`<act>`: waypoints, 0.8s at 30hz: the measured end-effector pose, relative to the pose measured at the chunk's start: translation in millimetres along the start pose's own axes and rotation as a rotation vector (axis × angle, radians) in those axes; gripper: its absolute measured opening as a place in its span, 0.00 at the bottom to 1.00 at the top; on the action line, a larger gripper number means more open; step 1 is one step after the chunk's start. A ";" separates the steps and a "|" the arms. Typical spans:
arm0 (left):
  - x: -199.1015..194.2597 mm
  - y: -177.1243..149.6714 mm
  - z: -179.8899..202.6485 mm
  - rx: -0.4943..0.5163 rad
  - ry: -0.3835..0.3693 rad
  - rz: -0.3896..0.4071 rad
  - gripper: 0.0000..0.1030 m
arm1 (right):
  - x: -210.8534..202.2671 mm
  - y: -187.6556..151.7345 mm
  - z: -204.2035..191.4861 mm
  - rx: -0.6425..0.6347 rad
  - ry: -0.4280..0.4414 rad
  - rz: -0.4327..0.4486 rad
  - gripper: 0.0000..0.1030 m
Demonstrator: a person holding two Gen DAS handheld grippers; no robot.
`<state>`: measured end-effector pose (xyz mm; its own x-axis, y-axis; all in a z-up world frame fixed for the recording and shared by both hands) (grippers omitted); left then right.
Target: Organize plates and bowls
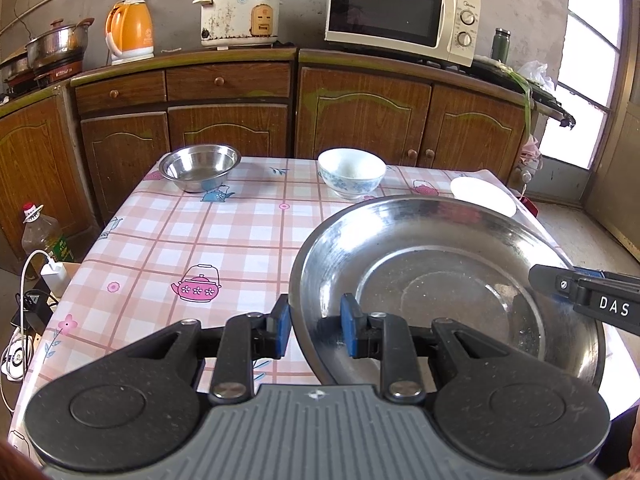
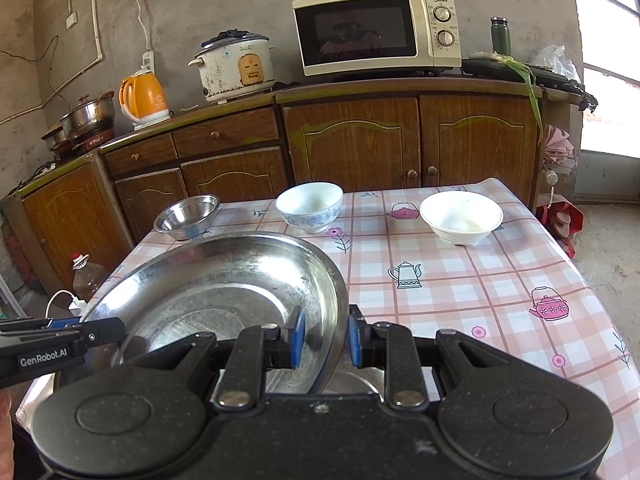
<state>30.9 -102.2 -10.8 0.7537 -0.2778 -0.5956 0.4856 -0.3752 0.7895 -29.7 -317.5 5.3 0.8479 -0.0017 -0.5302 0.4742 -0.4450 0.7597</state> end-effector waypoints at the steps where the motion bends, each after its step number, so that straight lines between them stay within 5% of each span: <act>1: 0.1 -0.4 0.9 0.002 -0.002 -0.001 0.25 | -0.3 -0.7 1.6 0.003 -0.001 -0.001 0.28; 24: 7.6 -9.3 25.6 0.040 -0.045 -0.030 0.25 | -5.4 -13.8 33.5 0.038 -0.039 -0.013 0.28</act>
<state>20.8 -123.5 -26.5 0.7179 -0.3055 -0.6255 0.4889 -0.4184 0.7655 -48.8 -341.3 -14.9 0.8315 -0.0299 -0.5548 0.4751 -0.4793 0.7380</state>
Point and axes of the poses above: each gripper's, at about its wrist camera, not at the fingertips, and x roughly the way its jaws point, z to its right, y to its top, the point moved 4 cm from there along x, roughly the way its jaws point, and after that the axes turned 14 degrees about x, right-handed, at the moved point
